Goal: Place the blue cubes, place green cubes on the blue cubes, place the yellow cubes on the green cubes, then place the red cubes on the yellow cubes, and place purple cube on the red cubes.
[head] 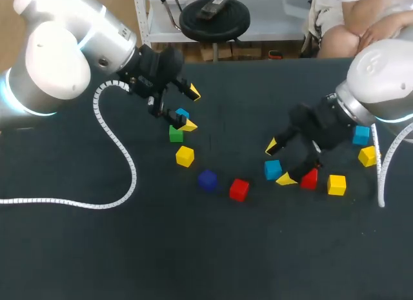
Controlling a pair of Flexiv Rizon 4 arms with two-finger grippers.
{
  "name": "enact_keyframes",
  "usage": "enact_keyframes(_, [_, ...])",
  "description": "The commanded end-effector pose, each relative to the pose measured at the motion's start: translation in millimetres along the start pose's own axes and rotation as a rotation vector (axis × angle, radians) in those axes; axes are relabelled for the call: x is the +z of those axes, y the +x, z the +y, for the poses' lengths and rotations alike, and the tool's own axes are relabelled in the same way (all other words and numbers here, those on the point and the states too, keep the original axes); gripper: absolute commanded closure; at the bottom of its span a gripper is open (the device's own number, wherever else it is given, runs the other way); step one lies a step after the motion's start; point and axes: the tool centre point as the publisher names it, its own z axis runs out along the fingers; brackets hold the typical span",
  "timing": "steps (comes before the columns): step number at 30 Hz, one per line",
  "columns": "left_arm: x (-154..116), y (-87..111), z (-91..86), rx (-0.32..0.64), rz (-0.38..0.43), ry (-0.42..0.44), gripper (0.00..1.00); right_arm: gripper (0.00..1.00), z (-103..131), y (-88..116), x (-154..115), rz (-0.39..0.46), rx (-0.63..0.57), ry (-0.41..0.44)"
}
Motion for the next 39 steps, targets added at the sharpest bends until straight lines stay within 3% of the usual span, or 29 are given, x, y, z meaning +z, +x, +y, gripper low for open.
enact_keyframes(1, [0,1.1,0.4,0.003,-0.003,0.0,0.0,0.16,-2,-1,6,0.004,-0.006,-0.009])
enact_keyframes(3, [0,1.1,0.4,0.003,-0.003,0.0,0.0,0.32,-2,-2,8,0.006,-0.01,-0.013])
enact_keyframes(4, [0,1.1,0.4,0.003,-0.003,0.0,0.0,0.5,-2,-3,8,0.008,-0.012,-0.014])
enact_keyframes(7, [0,1.1,0.4,0.003,-0.003,0.0,0.0,0.68,-2,-5,10,0.012,-0.019,-0.015])
enact_keyframes(8, [0,1.1,0.4,0.003,-0.003,0.0,0.0,0.8,-2,-5,10,0.016,-0.02,-0.015])
enact_keyframes(9, [0,1.1,0.4,0.003,-0.003,0.0,0.0,1.0,-2,-6,11,0.02,-0.022,-0.015])
enact_keyframes(20, [0,1.1,0.4,0.003,-0.003,0.0,0.0,1.0,7,-16,5,0.043,-0.03,-0.006])
enact_keyframes(25, [0,1.1,0.4,0.003,-0.003,0.0,0.0,1.0,6,-14,16,0.044,-0.029,-0.022])
enact_keyframes(39, [0,1.1,0.4,0.003,-0.003,0.0,0.0,1.0,-7,-23,26,0.028,-0.027,0.008])
